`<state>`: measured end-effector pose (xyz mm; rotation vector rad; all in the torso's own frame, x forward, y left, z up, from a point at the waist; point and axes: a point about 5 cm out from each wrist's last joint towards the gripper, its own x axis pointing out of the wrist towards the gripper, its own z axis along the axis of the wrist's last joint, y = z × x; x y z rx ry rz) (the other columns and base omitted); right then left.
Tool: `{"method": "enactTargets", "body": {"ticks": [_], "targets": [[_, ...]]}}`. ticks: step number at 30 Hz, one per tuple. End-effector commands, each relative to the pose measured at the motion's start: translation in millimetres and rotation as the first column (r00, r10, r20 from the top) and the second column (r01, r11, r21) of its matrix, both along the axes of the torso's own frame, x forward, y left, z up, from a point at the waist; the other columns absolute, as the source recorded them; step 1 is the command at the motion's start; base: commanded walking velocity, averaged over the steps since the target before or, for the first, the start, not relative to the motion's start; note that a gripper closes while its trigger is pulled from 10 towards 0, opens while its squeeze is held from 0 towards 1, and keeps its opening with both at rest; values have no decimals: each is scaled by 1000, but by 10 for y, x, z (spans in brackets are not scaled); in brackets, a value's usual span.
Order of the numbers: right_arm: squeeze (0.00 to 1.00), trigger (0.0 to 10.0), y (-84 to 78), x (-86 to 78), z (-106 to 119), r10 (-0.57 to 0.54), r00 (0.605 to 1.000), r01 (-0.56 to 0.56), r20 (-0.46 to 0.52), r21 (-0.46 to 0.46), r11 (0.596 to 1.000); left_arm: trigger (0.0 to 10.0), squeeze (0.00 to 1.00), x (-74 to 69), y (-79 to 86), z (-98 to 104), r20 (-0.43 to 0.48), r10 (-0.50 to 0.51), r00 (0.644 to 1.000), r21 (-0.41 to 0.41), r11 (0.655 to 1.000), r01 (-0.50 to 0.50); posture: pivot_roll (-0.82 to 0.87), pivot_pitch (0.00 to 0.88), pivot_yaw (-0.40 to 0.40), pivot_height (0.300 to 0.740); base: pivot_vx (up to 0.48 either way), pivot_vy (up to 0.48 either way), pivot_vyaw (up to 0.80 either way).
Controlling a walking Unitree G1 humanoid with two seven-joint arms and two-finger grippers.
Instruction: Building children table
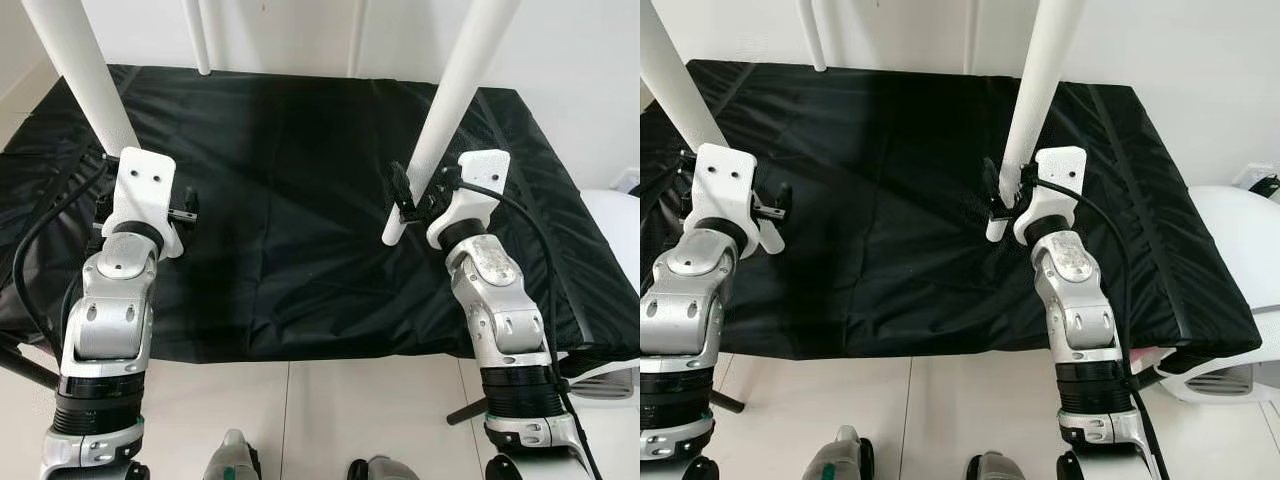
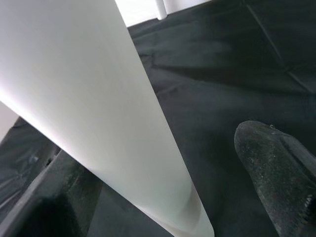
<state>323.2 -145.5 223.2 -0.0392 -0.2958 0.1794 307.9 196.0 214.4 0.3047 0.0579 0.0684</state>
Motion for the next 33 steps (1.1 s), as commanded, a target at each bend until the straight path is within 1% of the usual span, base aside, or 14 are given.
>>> {"method": "enactTargets", "body": {"ticks": [1,6,7,10,12,14,18,21,24,25,26,27,31,33], "targets": [[0,10000,-28,29,-55,-6,1000,6,-12,-1,1000,10000,0,12,31,-73,-18,58,998,-4,998,-58,10,137,-3,740,0,0,0],[0,10000,-9,82,-135,13,999,-13,-36,2,1000,10000,0,43,112,-98,-22,113,993,5,994,-113,18,145,-9,740,0,0,0],[0,10000,-1,100,-179,16,999,-16,-46,0,1000,10000,0,59,126,-116,-21,121,992,7,993,-121,23,147,-11,740,0,0,0],[0,10000,2,109,-222,17,998,-17,-55,-1,1000,10000,0,63,135,-123,-11,134,991,5,991,-134,27,150,-15,740,0,0,0],[0,10000,6,112,-248,17,998,-17,-59,-4,1000,10000,0,66,133,-121,1,136,991,1,991,-136,32,152,-17,740,0,0,0],[0,10000,49,107,-307,38,998,-38,-54,-14,999,10000,0,61,111,-137,23,126,992,-25,992,-126,44,157,-23,740,0,0,0],[0,10000,70,103,-326,47,998,-48,-52,-17,999,10000,0,58,88,-148,24,113,993,-20,993,-112,47,159,-27,740,0,0,0],[0,10000,142,141,-366,74,996,-75,-40,-19,997,10000,0,81,71,-124,48,107,993,-13,994,-107,73,172,-38,740,0,0,0],[0,10000,156,159,-367,79,996,-80,-38,-20,997,10000,0,92,78,-109,55,112,992,-16,994,-111,73,172,-38,740,0,0,0],[0,10000,189,222,-336,92,995,-93,-27,-25,995,10000,0,125,101,-75,64,116,991,-15,993,-115,87,176,-45,740,0,0,0],[0,10000,189,222,-336,92,995,-93,-27,-25,995,10000,0,125,101,-75,64,116,991,-15,993,-115,87,176,-45,740,0,0,0],[0,10000,203,269,-302,95,995,-95,-18,-26,995,10000,0,150,122,-49,70,119,990,-13,993,-118,95,180,-52,740,0,0,0],[0,10000,214,311,-269,94,996,-94,-5,-29,995,10000,0,170,140,-32,77,122,990,-11,993,-121,99,179,-53,740,0,0,0],[0,10000,229,360,-236,91,996,-91,6,-31,995,10000,0,198,139,-26,79,124,989,-10,992,-123,110,183,-59,740,0,0,0]]}}
